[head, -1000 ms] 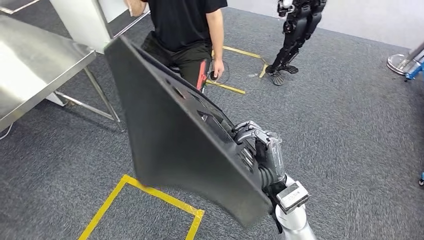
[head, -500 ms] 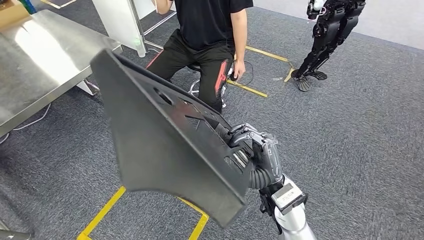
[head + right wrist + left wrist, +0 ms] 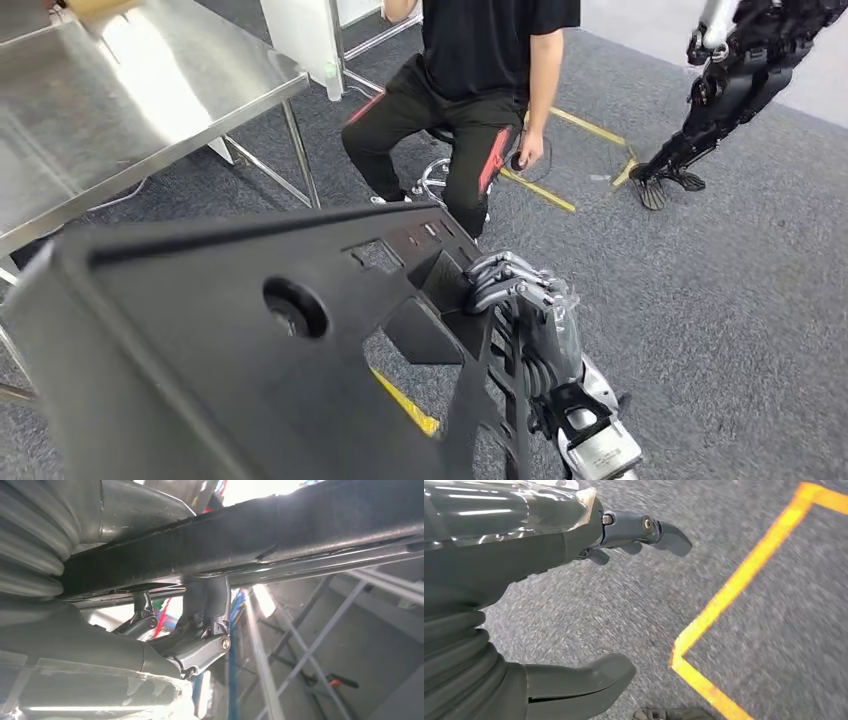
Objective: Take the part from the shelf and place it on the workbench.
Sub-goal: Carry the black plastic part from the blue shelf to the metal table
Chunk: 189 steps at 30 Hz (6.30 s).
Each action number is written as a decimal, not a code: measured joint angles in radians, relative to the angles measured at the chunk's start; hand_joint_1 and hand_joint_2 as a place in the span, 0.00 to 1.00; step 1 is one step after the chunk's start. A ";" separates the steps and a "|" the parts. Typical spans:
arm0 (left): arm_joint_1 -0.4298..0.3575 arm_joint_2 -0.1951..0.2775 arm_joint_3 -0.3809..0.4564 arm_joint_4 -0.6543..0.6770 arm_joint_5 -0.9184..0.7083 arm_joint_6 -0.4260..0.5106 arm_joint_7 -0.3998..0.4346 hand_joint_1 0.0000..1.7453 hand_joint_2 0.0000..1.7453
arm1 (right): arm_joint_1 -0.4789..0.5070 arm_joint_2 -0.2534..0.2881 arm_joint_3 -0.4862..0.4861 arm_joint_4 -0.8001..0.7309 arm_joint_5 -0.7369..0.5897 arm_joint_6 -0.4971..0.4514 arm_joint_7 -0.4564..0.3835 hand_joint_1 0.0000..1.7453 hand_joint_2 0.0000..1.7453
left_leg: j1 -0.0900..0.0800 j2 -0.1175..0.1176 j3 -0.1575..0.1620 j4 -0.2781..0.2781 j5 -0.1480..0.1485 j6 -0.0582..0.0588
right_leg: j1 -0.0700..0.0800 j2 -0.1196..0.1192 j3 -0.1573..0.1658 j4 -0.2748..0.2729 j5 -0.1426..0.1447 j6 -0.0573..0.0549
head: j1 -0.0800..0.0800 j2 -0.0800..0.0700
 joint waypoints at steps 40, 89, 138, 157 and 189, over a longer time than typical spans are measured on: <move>0.016 -0.008 0.000 0.000 0.043 0.012 -0.033 0.00 1.00 | 0.032 0.054 -0.182 0.148 -0.065 -0.023 0.182 1.00 1.00 | 0.002 -0.118 0.001 -0.001 0.002 -0.011 | -0.032 0.104 -0.004 -0.040 0.045 0.040 | 0.001 0.000; 0.030 -0.001 0.030 0.000 0.095 -0.044 -0.104 0.00 1.00 | -0.142 0.062 -0.154 0.319 -0.094 -0.018 0.215 1.00 1.00 | 0.004 -0.046 0.011 -0.025 0.009 -0.006 | -0.021 0.054 -0.004 -0.064 0.061 0.016 | -0.002 0.000; 0.047 -0.004 0.035 -0.001 0.105 -0.052 -0.114 0.00 1.00 | -0.150 0.054 -0.137 0.348 -0.111 -0.037 0.218 1.00 1.00 | 0.009 -0.026 -0.036 0.156 -0.124 -0.055 | -0.030 0.054 -0.011 -0.077 0.086 -0.023 | -0.004 0.000; 0.052 -0.002 0.042 -0.001 0.103 -0.055 -0.110 0.00 1.00 | -0.134 0.051 -0.134 0.342 -0.112 -0.044 0.230 1.00 1.00 | 0.005 -0.025 0.034 -0.019 -0.019 0.002 | -0.020 0.054 -0.158 0.200 -0.020 0.027 | -0.001 0.000; 0.061 0.001 0.043 -0.002 0.093 -0.056 -0.113 0.00 1.00 | -0.127 0.049 -0.133 0.339 -0.112 -0.048 0.228 1.00 1.00 | 0.004 -0.032 0.097 -0.017 -0.069 0.004 | -0.017 0.058 -0.155 0.155 -0.048 0.031 | -0.001 0.000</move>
